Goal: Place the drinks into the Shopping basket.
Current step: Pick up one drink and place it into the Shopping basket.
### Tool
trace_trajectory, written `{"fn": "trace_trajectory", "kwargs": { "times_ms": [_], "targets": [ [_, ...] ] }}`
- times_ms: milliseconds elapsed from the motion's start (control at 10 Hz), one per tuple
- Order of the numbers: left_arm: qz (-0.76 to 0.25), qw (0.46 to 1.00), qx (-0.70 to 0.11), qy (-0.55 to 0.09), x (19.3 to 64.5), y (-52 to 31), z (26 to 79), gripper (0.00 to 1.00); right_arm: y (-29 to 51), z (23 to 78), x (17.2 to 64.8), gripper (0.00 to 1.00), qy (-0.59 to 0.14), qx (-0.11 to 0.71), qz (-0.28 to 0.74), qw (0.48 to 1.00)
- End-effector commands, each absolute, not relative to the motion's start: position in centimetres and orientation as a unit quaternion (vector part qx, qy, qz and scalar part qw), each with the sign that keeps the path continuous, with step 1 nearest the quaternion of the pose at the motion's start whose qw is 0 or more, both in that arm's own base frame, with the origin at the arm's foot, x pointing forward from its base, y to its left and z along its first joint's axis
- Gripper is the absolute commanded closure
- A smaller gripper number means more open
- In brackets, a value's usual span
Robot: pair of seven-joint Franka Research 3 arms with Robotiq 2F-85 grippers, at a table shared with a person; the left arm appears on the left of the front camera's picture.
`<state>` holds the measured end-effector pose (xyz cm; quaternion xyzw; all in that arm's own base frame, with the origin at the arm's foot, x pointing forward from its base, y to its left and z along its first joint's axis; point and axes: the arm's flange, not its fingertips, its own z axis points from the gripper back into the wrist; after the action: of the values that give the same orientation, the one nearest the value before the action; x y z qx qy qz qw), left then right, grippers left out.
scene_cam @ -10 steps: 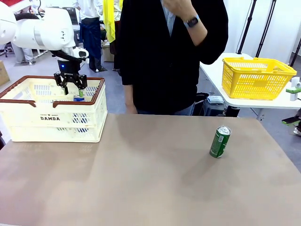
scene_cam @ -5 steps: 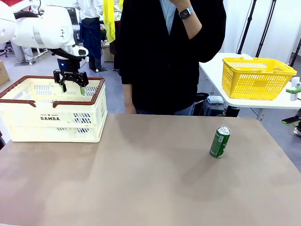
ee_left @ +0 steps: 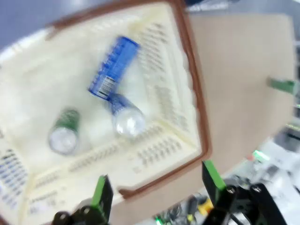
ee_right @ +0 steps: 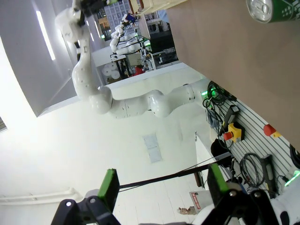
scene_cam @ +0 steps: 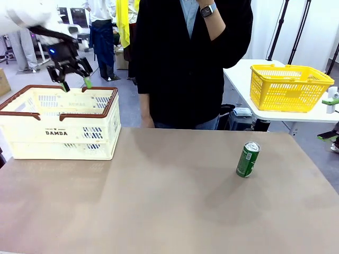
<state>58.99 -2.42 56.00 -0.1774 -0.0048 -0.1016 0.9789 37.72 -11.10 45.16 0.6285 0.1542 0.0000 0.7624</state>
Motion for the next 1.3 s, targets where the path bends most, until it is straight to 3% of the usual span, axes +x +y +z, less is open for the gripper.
{"fn": "trace_trajectory", "kwargs": {
  "times_ms": [0,300,500,600,700,800,1200],
  "targets": [
    [-0.15,0.937,-0.315,-0.036,49.9,3.9,57.0,0.0,-11.1,45.7,37.6,0.0,0.162,0.625,-0.004,0.764],
    [-0.133,0.879,-0.452,-0.068,40.3,13.1,52.9,0.0,-11.1,45.7,37.6,0.0,0.162,0.625,-0.004,0.764],
    [-0.113,0.802,-0.582,-0.071,37.7,22.4,49.6,0.0,-11.1,45.7,37.6,0.0,0.162,0.625,-0.004,0.764],
    [-0.072,0.765,-0.631,-0.109,37.5,25.0,47.8,0.0,-11.1,45.7,37.6,0.0,0.162,0.625,-0.004,0.764],
    [-0.065,0.752,-0.645,-0.117,38.5,25.9,46.6,0.0,-11.1,45.7,37.6,0.0,0.162,0.625,-0.004,0.764],
    [-0.091,0.808,-0.574,-0.098,34.0,22.9,48.1,0.0,-11.1,45.7,37.6,0.0,0.162,0.625,-0.004,0.764],
    [-0.091,0.808,-0.574,-0.098,34.0,22.9,48.1,0.0,-11.1,45.7,37.6,0.0,0.162,0.625,-0.004,0.764]
  ]
}}
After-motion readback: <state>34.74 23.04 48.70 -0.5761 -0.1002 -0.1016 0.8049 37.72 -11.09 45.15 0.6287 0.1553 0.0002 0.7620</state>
